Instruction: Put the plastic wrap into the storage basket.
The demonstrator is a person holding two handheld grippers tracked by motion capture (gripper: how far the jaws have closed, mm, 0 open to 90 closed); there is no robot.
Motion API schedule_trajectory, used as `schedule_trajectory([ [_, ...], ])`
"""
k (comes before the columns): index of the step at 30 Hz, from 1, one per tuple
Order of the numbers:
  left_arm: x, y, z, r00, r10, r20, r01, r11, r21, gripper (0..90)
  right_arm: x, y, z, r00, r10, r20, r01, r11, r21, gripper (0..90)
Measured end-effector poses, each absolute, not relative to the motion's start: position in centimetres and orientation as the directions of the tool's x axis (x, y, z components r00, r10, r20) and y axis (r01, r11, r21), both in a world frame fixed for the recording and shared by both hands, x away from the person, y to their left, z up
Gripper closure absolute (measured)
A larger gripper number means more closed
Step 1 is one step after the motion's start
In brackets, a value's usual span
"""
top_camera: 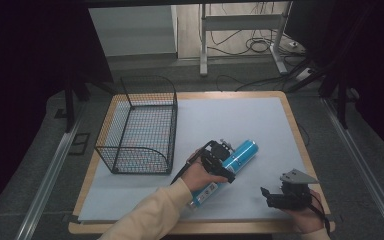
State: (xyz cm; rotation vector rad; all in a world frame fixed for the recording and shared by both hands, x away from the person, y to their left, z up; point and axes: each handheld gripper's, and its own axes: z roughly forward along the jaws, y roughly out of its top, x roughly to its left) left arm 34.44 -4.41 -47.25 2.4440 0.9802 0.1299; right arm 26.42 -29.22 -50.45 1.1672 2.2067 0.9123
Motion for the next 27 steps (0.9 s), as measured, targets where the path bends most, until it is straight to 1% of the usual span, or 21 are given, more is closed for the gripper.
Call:
schedule_trajectory([
  [7, 35.2, -5.6, -48.6, 0.732, 0.678, -0.067, 0.638, -0.647, 0.417, 16.3, 26.4, -29.2, -50.4, -0.523, 0.846, -0.103, 0.527, 0.416, 0.741, 9.7],
  [10, 35.3, -5.8, -48.8, 0.733, 0.677, -0.067, 0.64, -0.654, 0.402, 17.1, 26.4, -29.2, -50.4, -0.523, 0.846, -0.104, 0.525, 0.416, 0.742, 9.7],
  [12, 35.5, -5.9, -49.1, 0.724, 0.684, -0.086, 0.656, -0.646, 0.389, 17.9, 26.5, -29.2, -50.4, -0.521, 0.847, -0.105, 0.526, 0.415, 0.742, 9.7],
  [14, 35.7, -5.9, -49.2, 0.726, 0.683, -0.083, 0.658, -0.653, 0.376, 20.4, 26.4, -29.3, -50.4, -0.519, 0.848, -0.104, 0.528, 0.414, 0.742, 9.7],
  [22, 35.9, -6.3, -49.6, 0.72, 0.689, -0.086, 0.67, -0.658, 0.342, 23.4, 26.5, -29.3, -50.4, -0.52, 0.848, -0.105, 0.526, 0.414, 0.743, 9.7],
  [23, 35.9, -6.4, -49.7, 0.722, 0.687, -0.081, 0.669, -0.663, 0.335, 24.3, 26.5, -29.3, -50.4, -0.52, 0.847, -0.104, 0.527, 0.415, 0.742, 9.7],
  [24, 35.9, -6.5, -49.7, 0.722, 0.688, -0.076, 0.669, -0.665, 0.331, 27.5, 26.5, -29.3, -50.4, -0.52, 0.847, -0.105, 0.526, 0.416, 0.742, 9.7],
  [27, 35.9, -6.6, -49.7, 0.718, 0.692, -0.072, 0.671, -0.662, 0.335, 30.5, 26.5, -29.3, -50.4, -0.519, 0.848, -0.106, 0.525, 0.414, 0.743, 9.7],
])
